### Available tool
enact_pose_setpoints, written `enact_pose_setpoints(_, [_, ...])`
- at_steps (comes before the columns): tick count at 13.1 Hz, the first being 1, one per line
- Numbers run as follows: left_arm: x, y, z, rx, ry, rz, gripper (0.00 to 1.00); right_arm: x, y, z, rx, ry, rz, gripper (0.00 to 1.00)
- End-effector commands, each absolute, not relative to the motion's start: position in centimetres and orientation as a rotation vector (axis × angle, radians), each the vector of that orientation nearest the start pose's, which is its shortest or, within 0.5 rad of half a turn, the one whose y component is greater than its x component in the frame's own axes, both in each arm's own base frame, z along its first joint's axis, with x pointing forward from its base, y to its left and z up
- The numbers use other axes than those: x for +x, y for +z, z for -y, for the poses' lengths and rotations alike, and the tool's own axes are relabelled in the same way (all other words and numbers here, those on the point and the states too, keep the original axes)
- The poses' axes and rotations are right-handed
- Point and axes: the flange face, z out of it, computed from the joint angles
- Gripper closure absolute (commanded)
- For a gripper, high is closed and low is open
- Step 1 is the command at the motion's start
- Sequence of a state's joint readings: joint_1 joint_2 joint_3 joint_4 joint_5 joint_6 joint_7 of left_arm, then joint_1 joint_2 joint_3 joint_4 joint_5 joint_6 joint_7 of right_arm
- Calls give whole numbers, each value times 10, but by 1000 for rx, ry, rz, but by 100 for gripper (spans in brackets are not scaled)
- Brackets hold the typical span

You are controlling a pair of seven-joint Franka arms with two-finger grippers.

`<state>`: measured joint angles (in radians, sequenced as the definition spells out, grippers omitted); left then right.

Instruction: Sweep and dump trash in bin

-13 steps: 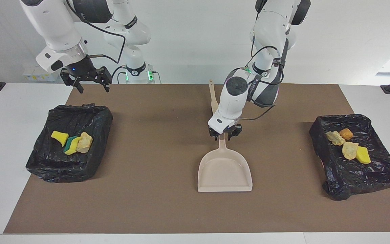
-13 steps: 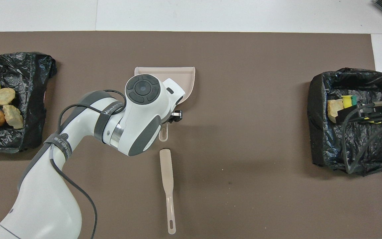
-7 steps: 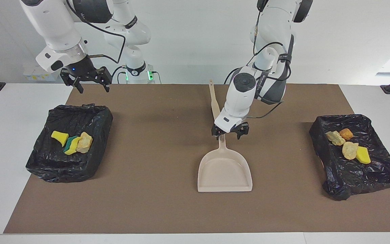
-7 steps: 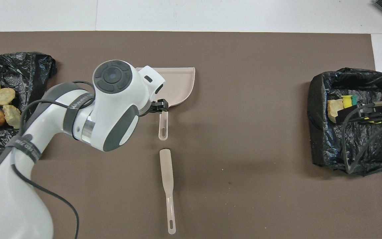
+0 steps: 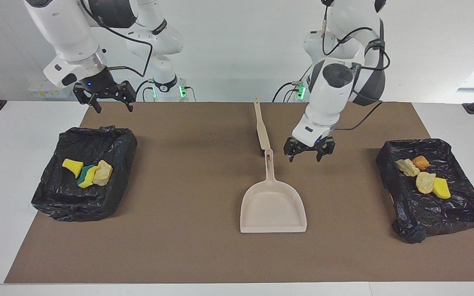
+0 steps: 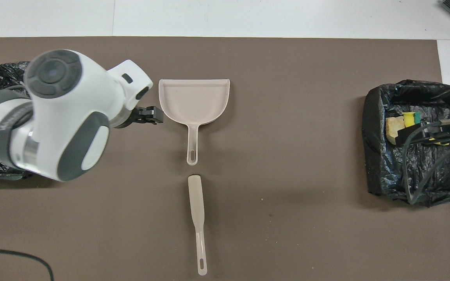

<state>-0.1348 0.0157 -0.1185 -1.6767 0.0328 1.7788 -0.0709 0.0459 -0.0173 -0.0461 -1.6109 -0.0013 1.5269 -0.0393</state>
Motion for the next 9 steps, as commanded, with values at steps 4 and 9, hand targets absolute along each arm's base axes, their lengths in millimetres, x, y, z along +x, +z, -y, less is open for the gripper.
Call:
enact_pose_setpoints(4, [540,664,84,-3117,-32,-419,0,537,613,1,-3132,103,53,0])
enact_pose_setpoints(9, [536,687,52,-3195,-46,-393,0,537,613,1,-3132,103,53,0])
